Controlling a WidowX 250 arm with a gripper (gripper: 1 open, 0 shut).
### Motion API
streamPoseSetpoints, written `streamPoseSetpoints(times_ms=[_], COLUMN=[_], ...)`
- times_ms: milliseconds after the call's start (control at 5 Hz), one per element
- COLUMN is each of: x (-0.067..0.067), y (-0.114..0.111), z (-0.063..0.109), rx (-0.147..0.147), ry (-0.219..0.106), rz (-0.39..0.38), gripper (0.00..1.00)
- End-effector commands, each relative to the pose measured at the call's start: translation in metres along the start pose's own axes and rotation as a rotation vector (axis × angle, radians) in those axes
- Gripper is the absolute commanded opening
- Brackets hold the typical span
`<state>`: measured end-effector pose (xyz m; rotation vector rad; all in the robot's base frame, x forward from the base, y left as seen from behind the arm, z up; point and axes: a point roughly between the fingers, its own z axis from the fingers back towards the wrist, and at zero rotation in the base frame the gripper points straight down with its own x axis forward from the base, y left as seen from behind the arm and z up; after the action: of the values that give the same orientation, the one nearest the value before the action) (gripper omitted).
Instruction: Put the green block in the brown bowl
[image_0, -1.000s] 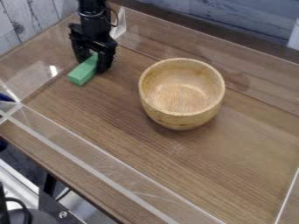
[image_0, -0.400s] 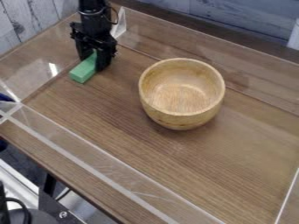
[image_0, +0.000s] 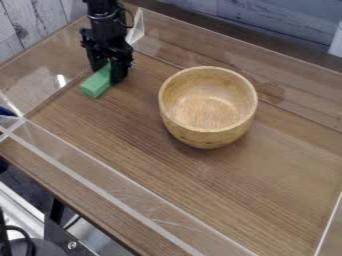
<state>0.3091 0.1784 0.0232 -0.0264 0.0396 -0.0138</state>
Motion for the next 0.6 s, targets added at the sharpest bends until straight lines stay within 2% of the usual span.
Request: streamPoseSetpoints(times_ms=[0, 400], x=[0.0072, 0.005], y=[-0.0022, -0.0049], z=[0.0345, 0.0296], rx=[0.025, -0.002], ry=[-0.101, -0.13], rz=[-0.021, -0.047], gripper=[0.0, 0.0])
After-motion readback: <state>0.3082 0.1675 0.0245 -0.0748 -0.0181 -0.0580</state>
